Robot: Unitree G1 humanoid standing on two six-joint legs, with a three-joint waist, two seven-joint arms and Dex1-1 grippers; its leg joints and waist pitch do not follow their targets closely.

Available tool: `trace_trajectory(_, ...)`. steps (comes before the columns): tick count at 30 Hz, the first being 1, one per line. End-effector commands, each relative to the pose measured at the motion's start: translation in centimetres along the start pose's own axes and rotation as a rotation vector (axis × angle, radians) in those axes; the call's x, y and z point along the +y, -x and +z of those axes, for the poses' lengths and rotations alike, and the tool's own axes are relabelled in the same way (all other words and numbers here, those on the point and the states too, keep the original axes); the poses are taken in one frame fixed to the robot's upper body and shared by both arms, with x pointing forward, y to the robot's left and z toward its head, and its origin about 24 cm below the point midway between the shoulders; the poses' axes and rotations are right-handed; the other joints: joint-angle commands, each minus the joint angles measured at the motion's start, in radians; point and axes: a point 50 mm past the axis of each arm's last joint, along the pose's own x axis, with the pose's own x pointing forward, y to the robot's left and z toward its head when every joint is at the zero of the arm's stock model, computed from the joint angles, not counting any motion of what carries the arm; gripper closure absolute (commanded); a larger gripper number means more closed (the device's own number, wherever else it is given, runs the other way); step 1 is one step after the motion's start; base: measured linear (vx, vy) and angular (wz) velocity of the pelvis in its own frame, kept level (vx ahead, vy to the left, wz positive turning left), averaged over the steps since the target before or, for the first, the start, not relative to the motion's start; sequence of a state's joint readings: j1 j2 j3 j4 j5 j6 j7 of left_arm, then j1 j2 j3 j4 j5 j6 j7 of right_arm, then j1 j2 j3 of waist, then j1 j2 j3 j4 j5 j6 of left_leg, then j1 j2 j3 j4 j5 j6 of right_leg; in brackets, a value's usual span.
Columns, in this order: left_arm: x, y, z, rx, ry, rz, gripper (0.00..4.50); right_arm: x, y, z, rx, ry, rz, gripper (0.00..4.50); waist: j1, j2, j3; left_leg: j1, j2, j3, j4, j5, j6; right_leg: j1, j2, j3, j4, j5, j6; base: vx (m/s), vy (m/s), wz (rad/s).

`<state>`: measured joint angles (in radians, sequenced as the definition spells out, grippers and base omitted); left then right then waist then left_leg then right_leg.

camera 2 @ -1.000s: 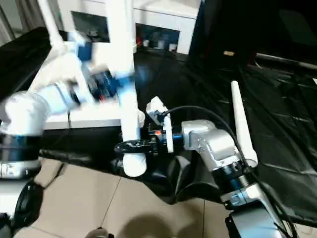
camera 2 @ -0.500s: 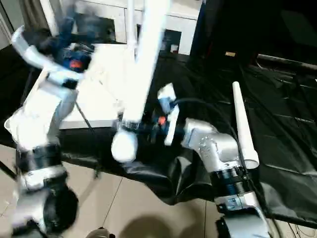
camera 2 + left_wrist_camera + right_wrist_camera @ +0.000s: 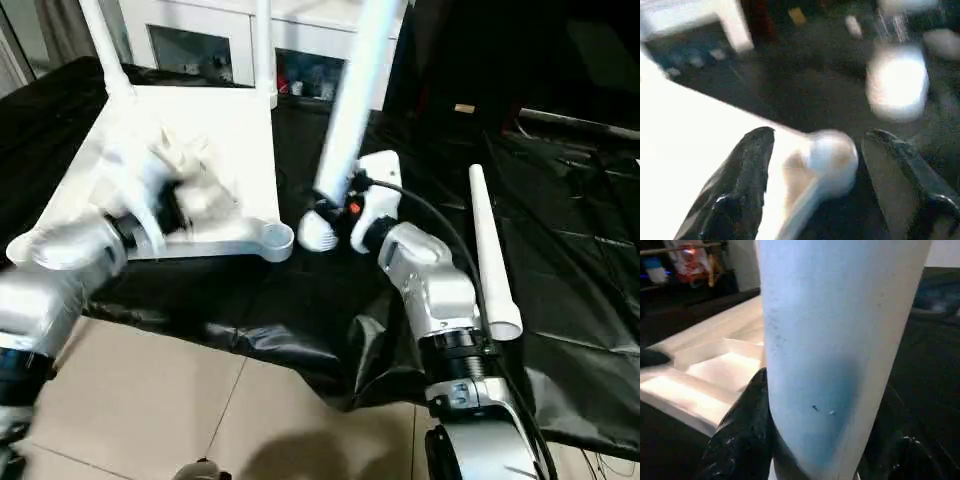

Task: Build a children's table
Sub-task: Pick table leg

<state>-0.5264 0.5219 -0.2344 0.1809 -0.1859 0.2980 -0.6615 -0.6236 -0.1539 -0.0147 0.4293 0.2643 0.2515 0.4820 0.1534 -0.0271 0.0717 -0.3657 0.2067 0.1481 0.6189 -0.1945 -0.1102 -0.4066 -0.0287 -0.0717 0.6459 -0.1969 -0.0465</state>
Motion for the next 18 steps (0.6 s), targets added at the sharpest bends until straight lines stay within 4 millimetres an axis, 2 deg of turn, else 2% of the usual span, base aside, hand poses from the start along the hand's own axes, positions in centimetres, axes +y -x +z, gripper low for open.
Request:
trace_trajectory(1, -0.8, -1.1, -0.8, 0.076, -0.094, -0.067, 1.3, -0.5, 0.0, 0.6, -0.036, 0.032, -0.045, 2.66, -0.01, 0.006, -0.082, 0.005, 0.02, 0.004, -0.077, -0.056, -0.027, 0.063, -0.104, 0.065, -0.07, -0.103, -0.092, 0.0, 0.0, 0.0)
trace_trajectory(3, -1.0, -2.0, -2.0, 0.146, -0.168, -0.095, 1.3, -0.5, 0.1, 0.3, -0.047, 0.016, -0.055, 2.66, -0.012, 0.008, -0.085, 0.001, 0.019, 0.002, -0.076, -0.044, -0.026, 0.069, -0.106, 0.065, -0.066, -0.085, -0.092, 0.0, 0.0, 0.0)
trace_trajectory(5, -0.5, -3.0, -3.1, 0.19, -0.131, -0.055, 1.3, 0.1, 0.4, -0.1, -0.053, 0.005, -0.035, 2.66, -0.015, 0.008, -0.084, 0.003, 0.014, 0.006, -0.074, -0.054, -0.019, 0.067, -0.102, 0.066, -0.075, -0.1, -0.078, 0.0, 0.0, 0.0)
trace_trajectory(6, -0.4, -3.1, -3.2, 0.193, -0.133, -0.047, 1.3, 0.2, 0.4, -0.1, -0.056, 0.005, -0.031, 2.66, -0.014, 0.018, -0.086, 0.001, 0.017, 0.001, -0.074, -0.052, -0.022, 0.07, -0.107, 0.066, -0.071, -0.092, -0.083, 0.0, 0.0, 0.0)
trace_trajectory(7, -0.2, -3.2, -3.3, 0.195, -0.145, -0.037, 1.3, 0.5, 0.5, -0.1, -0.065, 0.002, -0.021, 2.66, -0.016, 0.009, -0.087, -0.003, 0.02, -0.002, -0.076, -0.052, -0.023, 0.074, -0.108, 0.064, -0.07, -0.076, -0.088, 0.0, 0.0, 0.0)
trace_trajectory(8, -0.2, -3.2, -3.3, 0.195, -0.145, -0.037, 1.3, 0.5, 0.5, -0.1, -0.065, 0.002, -0.021, 2.66, -0.017, 0.009, -0.087, -0.004, 0.02, -0.003, -0.076, -0.049, -0.024, 0.075, -0.11, 0.063, -0.069, -0.072, -0.094, 0.0, 0.0, 0.0)
trace_trajectory(9, -0.8, -3.2, -2.7, 0.087, -0.055, -0.024, 1.3, 0.9, 0.9, -0.4, -0.064, -0.001, -0.021, 2.66, -0.022, 0.034, -0.087, 0.0, 0.021, -0.003, -0.072, -0.073, -0.03, 0.067, -0.108, 0.064, -0.071, -0.069, -0.11, 0.0, 0.0, 0.0)
trace_trajectory(10, -0.9, -3.1, -2.6, 0.066, -0.036, -0.013, 1.3, 1.0, 1.0, -0.4, -0.065, -0.001, -0.021, 2.66, -0.022, 0.027, -0.088, 0.001, 0.024, -0.002, -0.072, -0.075, -0.028, 0.07, -0.11, 0.065, -0.072, -0.051, -0.119, 0.0, 0.0, 0.0)
trace_trajectory(11, -1.4, -2.7, -2.1, -0.022, 0.041, 0.059, 1.3, 1.3, 1.5, -0.6, -0.071, 0.016, -0.05, 2.66, -0.02, 0.033, -0.089, -0.001, 0.025, -0.004, -0.071, -0.074, -0.03, 0.072, -0.11, 0.065, -0.063, -0.019, -0.144, 0.0, 0.0, 0.0)
trace_trajectory(12, -1.5, -2.5, -2.0, -0.054, 0.064, 0.097, 1.3, 1.3, 1.8, -0.7, -0.076, 0.029, -0.071, 2.66, -0.022, 0.026, -0.089, -0.004, 0.028, -0.003, -0.071, -0.061, -0.022, 0.073, -0.108, 0.063, -0.06, 0.026, -0.163, 0.0, 0.0, 0.0)
trace_trajectory(13, -1.6, -2.1, -1.9, -0.09, 0.083, 0.147, 1.3, 1.4, 2.0, -0.9, -0.075, 0.031, -0.086, 2.66, -0.023, 0.031, -0.088, -0.002, 0.025, -0.001, -0.069, -0.07, -0.014, 0.07, -0.105, 0.063, -0.063, 0.013, -0.166, 0.0, 0.0, 0.0)
trace_trajectory(14, -1.7, -1.3, -1.8, -0.155, 0.117, 0.246, 1.3, 1.5, 2.6, -1.2, -0.07, 0.035, -0.114, 2.66, -0.024, 0.027, -0.087, -0.004, 0.028, -0.001, -0.07, -0.076, -0.011, 0.073, -0.106, 0.064, -0.064, 0.013, -0.168, 0.0, 0.0, 0.0)
trace_trajectory(15, -1.7, -1.3, -1.8, -0.155, 0.117, 0.246, 1.3, 1.5, 2.6, -1.2, -0.07, 0.035, -0.114, 2.66, -0.024, 0.026, -0.085, -0.005, 0.026, 0.0, -0.07, -0.082, -0.008, 0.073, -0.106, 0.063, -0.068, -0.006, -0.162, 0.0, 0.0, 0.0)
trace_trajectory(16, -2.1, 0.7, -2.4, -0.206, 0.195, 0.378, 1.3, 1.9, 3.7, -1.8, -0.086, 0.088, -0.155, 2.66, -0.026, 0.019, -0.083, -0.009, 0.029, -0.001, -0.072, -0.092, -0.01, 0.078, -0.11, 0.063, -0.066, -0.045, -0.154, 0.0, 0.0, 0.0)
trace_trajectory(17, -2.3, 1.3, -2.6, -0.214, 0.214, 0.413, 1.3, 2.0, 4.1, -1.9, -0.096, 0.113, -0.175, 2.66, -0.028, 0.008, -0.08, -0.005, 0.026, 0.004, -0.074, -0.101, -0.004, 0.073, -0.107, 0.063, -0.078, -0.078, -0.14, 0.0, 0.0, 0.0)
trace_trajectory(18, -3.1, 2.6, -3.5, -0.213, 0.274, 0.491, 1.3, 2.3, 4.8, -2.4, -0.089, 0.134, -0.207, 2.66, -0.032, 0.004, -0.075, -0.002, 0.02, 0.007, -0.075, -0.127, 0.003, 0.065, -0.099, 0.063, -0.088, -0.166, -0.116, 0.0, 0.0, 0.0)
